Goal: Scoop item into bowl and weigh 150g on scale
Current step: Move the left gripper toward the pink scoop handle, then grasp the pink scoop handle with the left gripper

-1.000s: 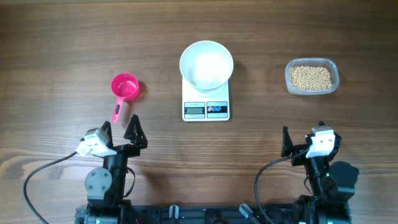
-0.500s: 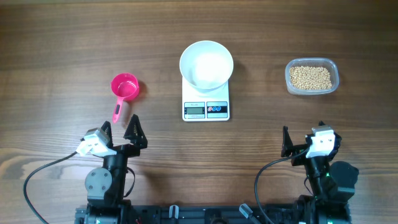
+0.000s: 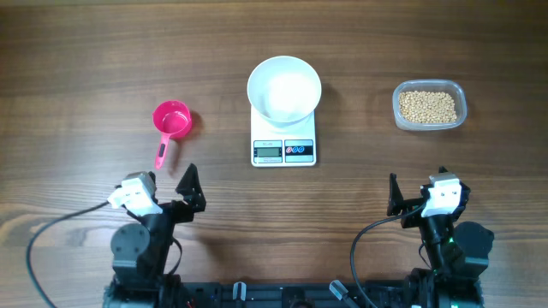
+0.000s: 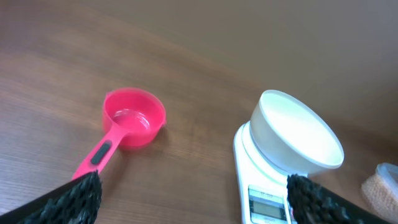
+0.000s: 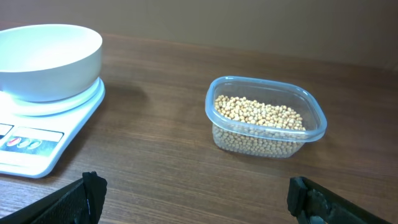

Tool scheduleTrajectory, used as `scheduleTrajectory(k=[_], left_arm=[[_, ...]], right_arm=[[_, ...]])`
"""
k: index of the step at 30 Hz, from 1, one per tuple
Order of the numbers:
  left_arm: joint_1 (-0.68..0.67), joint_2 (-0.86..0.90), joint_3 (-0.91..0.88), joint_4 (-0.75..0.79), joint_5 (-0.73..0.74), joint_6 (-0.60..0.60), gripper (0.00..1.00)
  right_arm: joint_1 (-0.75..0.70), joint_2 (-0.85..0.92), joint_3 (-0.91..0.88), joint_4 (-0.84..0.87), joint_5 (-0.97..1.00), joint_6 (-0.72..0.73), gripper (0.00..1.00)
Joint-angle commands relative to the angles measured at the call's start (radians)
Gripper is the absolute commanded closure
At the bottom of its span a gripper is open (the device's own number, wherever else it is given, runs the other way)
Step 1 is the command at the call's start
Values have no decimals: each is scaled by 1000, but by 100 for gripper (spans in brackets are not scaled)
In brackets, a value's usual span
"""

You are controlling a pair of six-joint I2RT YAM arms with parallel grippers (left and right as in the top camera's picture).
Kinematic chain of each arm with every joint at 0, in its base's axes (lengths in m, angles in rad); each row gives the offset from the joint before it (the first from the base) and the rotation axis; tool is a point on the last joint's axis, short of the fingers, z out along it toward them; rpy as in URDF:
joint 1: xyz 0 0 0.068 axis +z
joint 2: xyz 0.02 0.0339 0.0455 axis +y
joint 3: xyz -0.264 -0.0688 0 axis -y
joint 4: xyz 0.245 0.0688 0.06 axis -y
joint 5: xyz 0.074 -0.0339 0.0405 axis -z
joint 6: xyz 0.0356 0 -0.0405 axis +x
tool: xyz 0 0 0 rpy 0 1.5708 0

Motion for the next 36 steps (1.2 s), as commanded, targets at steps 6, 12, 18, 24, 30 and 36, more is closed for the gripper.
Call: scheduleTrajectory(k=[6, 12, 18, 24, 30, 36], left_arm=[[-5, 572, 578, -393, -144, 48, 0], [-5, 794, 648, -405, -146, 47, 0], [-5, 933, 648, -410, -145, 73, 0], [-5, 1163, 648, -316, -258, 191, 0], [47, 1402, 648, -231, -284, 262, 0], [137, 1417, 648, -166, -171, 355, 1]], right_arm=[[3, -11, -3, 1, 12, 15, 0], [3, -11, -3, 1, 12, 14, 0], [3, -11, -3, 1, 12, 14, 0], [3, -11, -3, 1, 12, 15, 0], [3, -11, -3, 1, 12, 14, 0], [3, -11, -3, 1, 12, 15, 0]])
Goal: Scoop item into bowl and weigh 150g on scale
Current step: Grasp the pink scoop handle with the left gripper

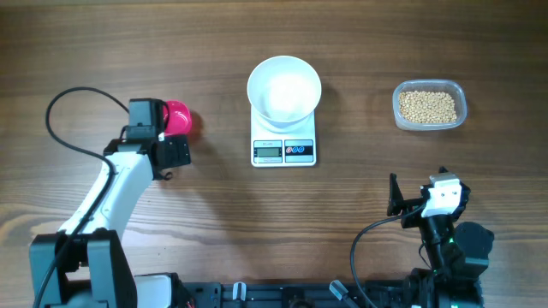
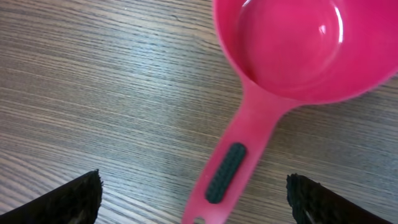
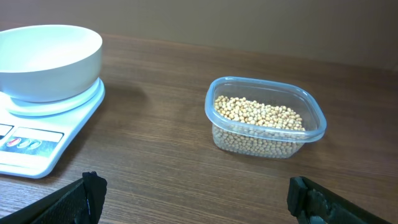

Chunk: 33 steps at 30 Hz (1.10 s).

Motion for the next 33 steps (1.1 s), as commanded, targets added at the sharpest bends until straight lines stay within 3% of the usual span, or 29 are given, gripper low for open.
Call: scheduleTrajectory(k=[1, 4, 11, 24, 27, 33], left_arm=[[47, 8, 12, 23, 98, 66, 2], [53, 9, 12, 60, 187, 111, 5], [54, 41, 12, 101, 171, 138, 23], [53, 94, 62, 132, 194, 135, 44], [53, 94, 64, 132, 227, 133, 57], [53, 102, 63, 109, 239, 133, 59]], right_arm=[[3, -8, -3, 1, 12, 14, 0], [3, -8, -3, 1, 12, 14, 0], [3, -8, -3, 1, 12, 14, 0], [3, -8, -3, 1, 12, 14, 0], [3, -8, -3, 1, 12, 14, 0], [3, -8, -3, 1, 12, 14, 0]])
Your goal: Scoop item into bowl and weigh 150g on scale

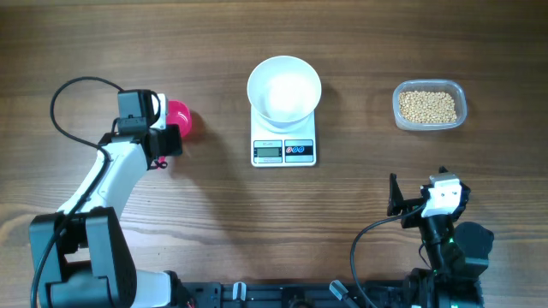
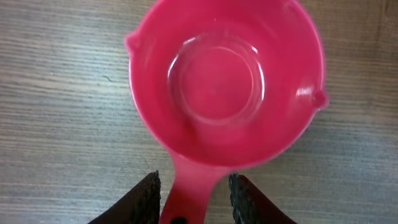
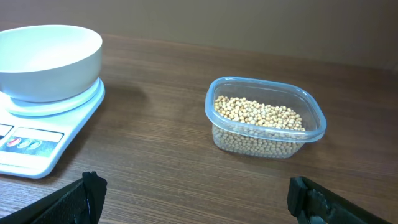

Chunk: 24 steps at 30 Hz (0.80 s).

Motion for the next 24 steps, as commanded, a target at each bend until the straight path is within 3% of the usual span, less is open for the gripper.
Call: scheduleTrajectory(k=[1, 19, 24], left_arm=[[5, 20, 19, -18, 19, 1, 60], [5, 25, 19, 1, 18, -26, 84], [5, 22, 19, 0, 18, -157, 96]], right_arm=[[3, -8, -3, 1, 12, 14, 0], [3, -8, -3, 1, 12, 14, 0], [3, -8, -3, 1, 12, 14, 0]])
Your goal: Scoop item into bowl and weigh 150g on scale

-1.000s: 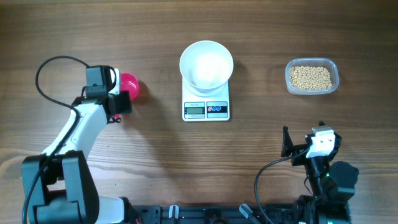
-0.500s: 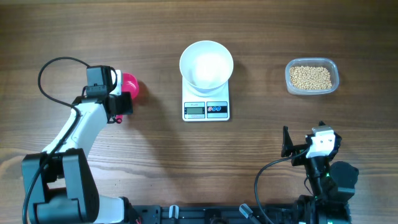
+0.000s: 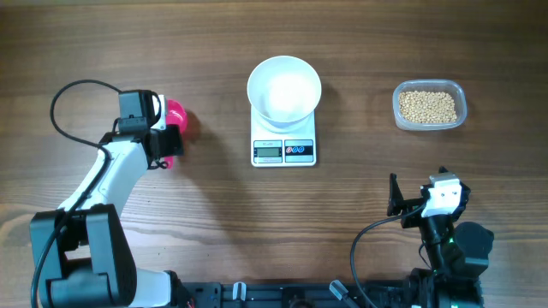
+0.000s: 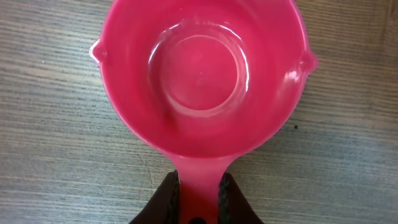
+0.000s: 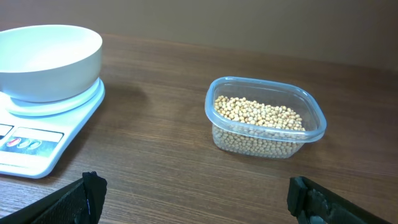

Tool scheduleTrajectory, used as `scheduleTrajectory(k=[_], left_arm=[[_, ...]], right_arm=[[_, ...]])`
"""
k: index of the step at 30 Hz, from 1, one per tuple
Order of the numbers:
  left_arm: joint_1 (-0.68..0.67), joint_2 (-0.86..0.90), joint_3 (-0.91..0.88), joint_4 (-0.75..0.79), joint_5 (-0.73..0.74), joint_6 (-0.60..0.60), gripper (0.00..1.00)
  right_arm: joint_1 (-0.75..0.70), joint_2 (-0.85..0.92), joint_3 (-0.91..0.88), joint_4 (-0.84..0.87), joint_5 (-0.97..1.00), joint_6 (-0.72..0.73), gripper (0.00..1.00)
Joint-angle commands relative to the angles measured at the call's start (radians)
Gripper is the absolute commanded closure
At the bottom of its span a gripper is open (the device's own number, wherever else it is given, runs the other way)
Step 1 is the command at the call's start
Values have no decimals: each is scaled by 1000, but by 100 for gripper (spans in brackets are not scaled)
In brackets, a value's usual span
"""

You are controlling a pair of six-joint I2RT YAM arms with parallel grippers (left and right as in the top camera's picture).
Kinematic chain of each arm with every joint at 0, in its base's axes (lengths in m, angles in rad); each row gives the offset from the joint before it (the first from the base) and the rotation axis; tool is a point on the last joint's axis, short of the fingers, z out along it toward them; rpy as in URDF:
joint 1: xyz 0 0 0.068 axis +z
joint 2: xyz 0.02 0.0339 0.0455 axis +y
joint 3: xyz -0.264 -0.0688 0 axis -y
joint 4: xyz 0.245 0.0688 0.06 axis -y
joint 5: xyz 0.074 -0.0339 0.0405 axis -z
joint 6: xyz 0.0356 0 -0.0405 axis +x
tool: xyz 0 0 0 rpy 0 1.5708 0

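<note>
A pink measuring scoop lies empty on the table at the left, its cup half hidden under my left wrist in the overhead view. My left gripper is shut on the scoop's handle just behind the cup. A white bowl stands empty on the white digital scale in the middle. A clear tub of soybeans sits at the far right, also in the right wrist view. My right gripper hangs open near the table's front right, holding nothing.
The left arm's black cable loops over the table's left side. The bowl and scale also show at the left of the right wrist view.
My left gripper's fingers stood apart on either side of the scoop's handle; now they press against it. The scoop sits slightly lower and more centred in the left wrist view. The right arm is unchanged.
First both arms rested at the front with grippers open, the scoop lying left of the scale. Then my left gripper was open above the scoop's handle. Then it straddled the handle behind the cup, and now it is shut on it.
</note>
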Motion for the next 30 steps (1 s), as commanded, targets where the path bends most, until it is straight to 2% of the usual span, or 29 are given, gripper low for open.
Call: scheduleTrajectory(k=[1, 6, 12, 15, 19, 21, 22, 23, 25, 27, 29, 30], left_arm=[[5, 2, 19, 1, 12, -128, 96], [-55, -155, 102, -62, 63, -270, 96], [-251, -426, 143, -103, 64, -558, 96], [-319, -448, 143, -167, 64, -734, 96], [-386, -441, 143, -240, 64, -996, 96], [-417, -441, 143, -245, 64, -1107, 96], [-432, -441, 143, -246, 65, -1153, 96], [-447, -441, 143, -245, 64, -1189, 96], [-475, -441, 143, -245, 64, -1269, 96], [-497, -441, 143, -242, 64, -1295, 96], [-516, -441, 143, -242, 64, -1295, 96], [-520, -441, 143, -242, 64, -1295, 96]], right_arm=[[3, -8, -3, 1, 12, 14, 0], [3, -8, -3, 1, 12, 14, 0], [3, -8, -3, 1, 12, 14, 0], [3, -8, -3, 1, 12, -101, 0], [3, -8, -3, 2, 11, -108, 0], [3, -8, -3, 11, -124, -77, 0], [3, -8, -3, 19, -217, -13, 0], [3, -8, -3, 46, -337, 115, 0], [3, -8, -3, 61, -492, 548, 0], [3, -8, -3, -2, -566, 984, 1], [3, -5, -2, -2, -576, 1231, 0], [3, -5, -2, -2, -587, 1286, 0]])
